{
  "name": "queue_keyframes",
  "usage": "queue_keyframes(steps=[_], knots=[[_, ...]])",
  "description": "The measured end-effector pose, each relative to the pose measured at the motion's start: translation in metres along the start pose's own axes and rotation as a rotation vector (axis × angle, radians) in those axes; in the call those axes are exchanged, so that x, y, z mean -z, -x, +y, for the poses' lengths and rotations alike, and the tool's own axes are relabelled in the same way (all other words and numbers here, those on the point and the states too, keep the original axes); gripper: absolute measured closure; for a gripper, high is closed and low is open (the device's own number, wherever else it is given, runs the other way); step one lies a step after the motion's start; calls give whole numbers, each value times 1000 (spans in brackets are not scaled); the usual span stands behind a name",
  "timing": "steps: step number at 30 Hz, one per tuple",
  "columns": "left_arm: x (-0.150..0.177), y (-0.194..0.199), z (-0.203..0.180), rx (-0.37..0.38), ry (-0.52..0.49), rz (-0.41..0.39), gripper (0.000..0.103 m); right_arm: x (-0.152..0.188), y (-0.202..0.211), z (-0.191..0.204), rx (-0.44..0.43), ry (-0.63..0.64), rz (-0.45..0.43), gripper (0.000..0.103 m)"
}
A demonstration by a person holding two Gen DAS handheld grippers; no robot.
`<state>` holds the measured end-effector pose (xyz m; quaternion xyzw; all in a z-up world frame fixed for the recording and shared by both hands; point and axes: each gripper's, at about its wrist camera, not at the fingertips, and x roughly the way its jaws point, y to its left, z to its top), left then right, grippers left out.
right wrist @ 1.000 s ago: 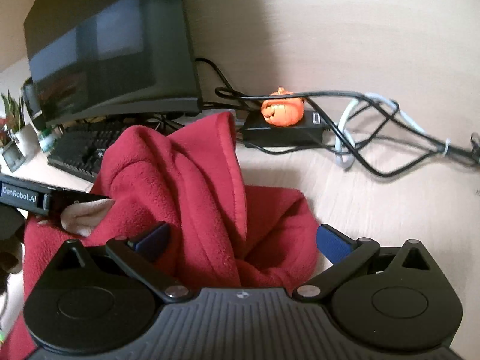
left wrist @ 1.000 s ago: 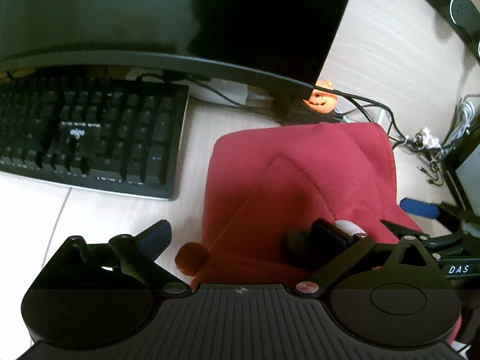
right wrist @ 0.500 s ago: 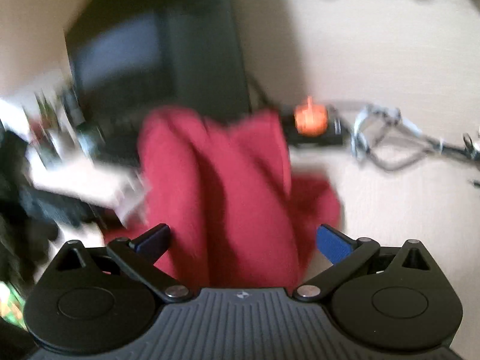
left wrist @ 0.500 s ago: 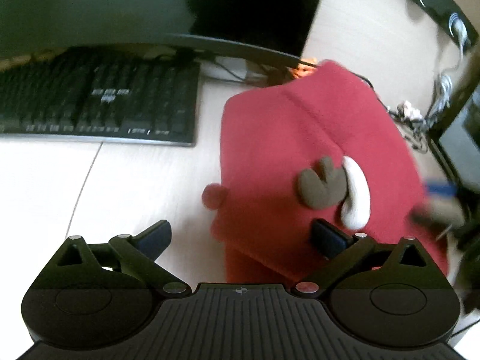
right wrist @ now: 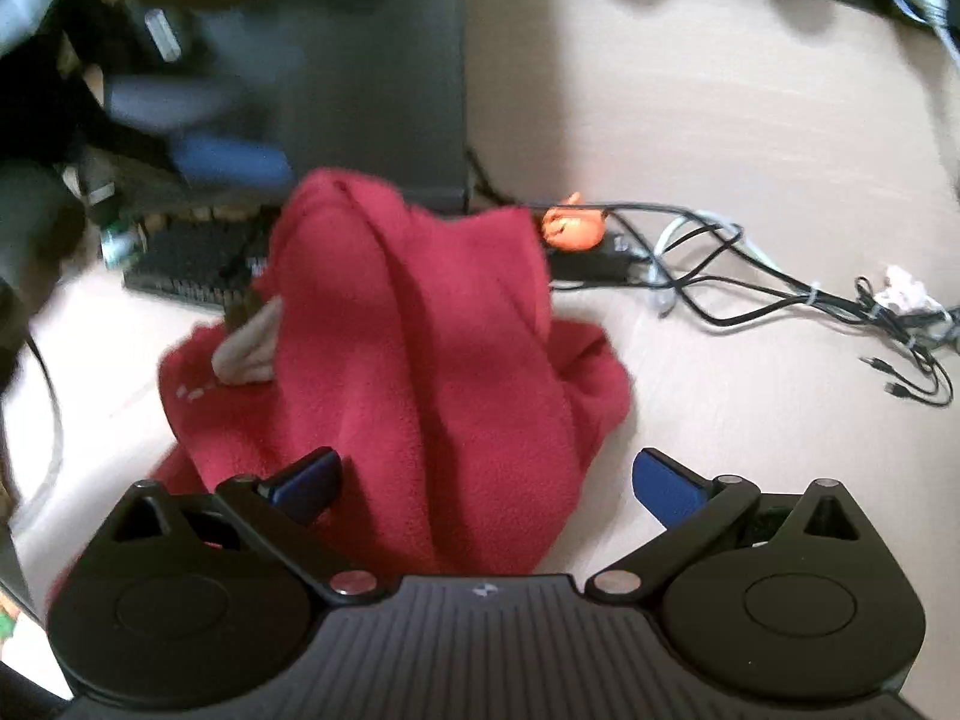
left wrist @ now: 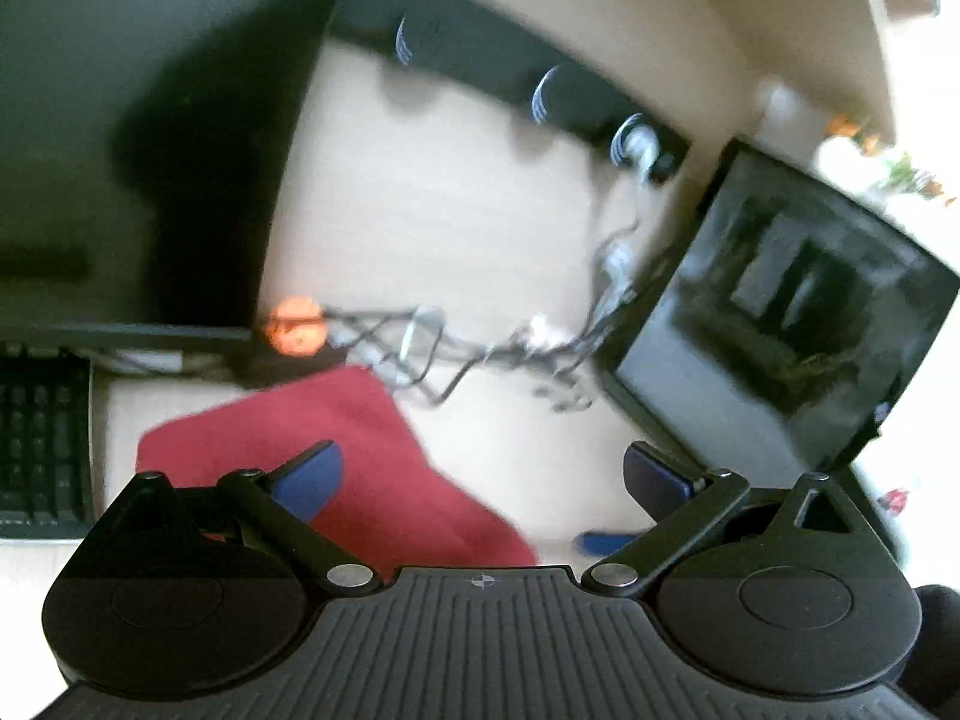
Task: Fold clothes
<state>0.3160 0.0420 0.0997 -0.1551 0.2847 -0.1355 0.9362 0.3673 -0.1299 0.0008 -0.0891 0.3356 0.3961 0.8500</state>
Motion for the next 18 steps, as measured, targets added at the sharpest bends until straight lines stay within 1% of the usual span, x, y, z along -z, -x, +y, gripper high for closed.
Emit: queue_keyframes(steps=[2, 5, 7, 10, 13, 14, 15, 17, 18], knots=[[-1, -21, 12, -52, 48, 19, 1, -2, 3, -3, -11, -7, -7, 0], [0, -48, 37, -46, 190, 66, 1, -5, 7, -7, -29, -16, -17, 0], [0, -66, 48, -58, 237, 113, 1, -7, 9, -10, -40, -23, -24, 0], [0, -80, 54, -105, 236, 144, 1, -9, 12, -13, -57, -31, -30, 0], [-1, -85, 46, -136, 193, 166, 1, -3, -8, -8, -71, -10, 26, 0], [1, -82, 44, -149, 179, 171, 1, -3, -10, -7, -88, -10, 36, 0], [1, -77, 39, -167, 170, 168, 1, -3, -12, -6, -104, -10, 45, 0], [-3, -62, 29, -189, 173, 133, 1, -5, -15, -5, -127, -1, 70, 0], [-5, -51, 24, -184, 169, 104, 1, -6, -15, -5, -136, 5, 85, 0]])
